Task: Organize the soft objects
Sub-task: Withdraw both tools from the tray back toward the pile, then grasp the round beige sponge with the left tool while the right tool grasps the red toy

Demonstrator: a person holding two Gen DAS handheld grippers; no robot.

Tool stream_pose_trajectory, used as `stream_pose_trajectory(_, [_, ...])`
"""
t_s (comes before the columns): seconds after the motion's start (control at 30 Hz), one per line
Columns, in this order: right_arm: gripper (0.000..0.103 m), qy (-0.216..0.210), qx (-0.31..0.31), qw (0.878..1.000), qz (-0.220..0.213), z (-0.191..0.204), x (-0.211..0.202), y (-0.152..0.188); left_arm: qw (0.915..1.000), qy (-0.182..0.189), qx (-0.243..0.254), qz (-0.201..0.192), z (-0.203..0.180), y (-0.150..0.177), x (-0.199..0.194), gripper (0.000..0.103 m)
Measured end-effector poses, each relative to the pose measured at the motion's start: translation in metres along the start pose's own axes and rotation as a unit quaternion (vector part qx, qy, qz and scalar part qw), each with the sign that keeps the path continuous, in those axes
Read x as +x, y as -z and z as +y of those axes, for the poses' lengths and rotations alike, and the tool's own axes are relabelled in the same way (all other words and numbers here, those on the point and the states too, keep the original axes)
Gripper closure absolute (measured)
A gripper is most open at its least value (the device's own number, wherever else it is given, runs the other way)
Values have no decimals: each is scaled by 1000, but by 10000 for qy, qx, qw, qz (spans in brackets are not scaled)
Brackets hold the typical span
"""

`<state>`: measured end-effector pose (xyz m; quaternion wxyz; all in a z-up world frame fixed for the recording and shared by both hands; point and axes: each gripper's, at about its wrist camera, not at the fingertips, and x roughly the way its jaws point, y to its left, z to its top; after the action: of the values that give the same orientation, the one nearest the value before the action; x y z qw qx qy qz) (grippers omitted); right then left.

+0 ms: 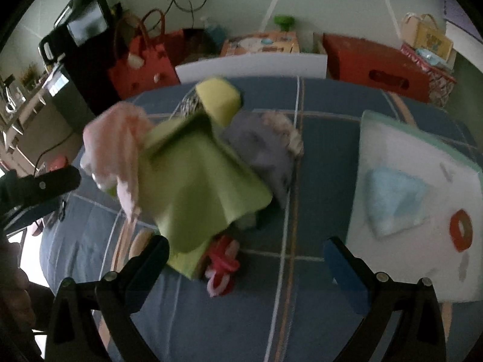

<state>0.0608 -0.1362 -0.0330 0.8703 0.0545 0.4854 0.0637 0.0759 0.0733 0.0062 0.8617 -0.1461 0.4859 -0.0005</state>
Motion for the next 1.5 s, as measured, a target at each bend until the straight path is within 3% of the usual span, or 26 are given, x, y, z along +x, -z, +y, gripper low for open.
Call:
stream_pose_trajectory(0.2, [2,58,182,9993,312,-3,18,20,9982,205,-21,564,2,24,27,0])
stream_pose_trajectory(0.7, [42,29,16,9992,389,10,27,24,9952,284,2,937,-12,37,61,1])
stream_pose_trajectory(0.8, [51,0,-24,9990,451,11,30,24,9941,315,41,1036,-15,41,69,10])
stream_pose_trajectory(0.87, [52,-30,-54,9989,473,12,32,23,9933,352,36,1103,-16,42,77,18])
stream_pose_trajectory(1.0, [56,-98,-113,9984,538,16,36,24,9917,399,1,1225,-16,45,89,22])
stream_pose_trajectory(1.07, [56,-97,-143,9983,551,17,38,25,9904,446,-19,1312,-18,47,97,31])
stream_pose_trajectory(1.5, [56,-117,-191,9979,604,19,51,27,9873,802,-235,1348,2,43,108,47])
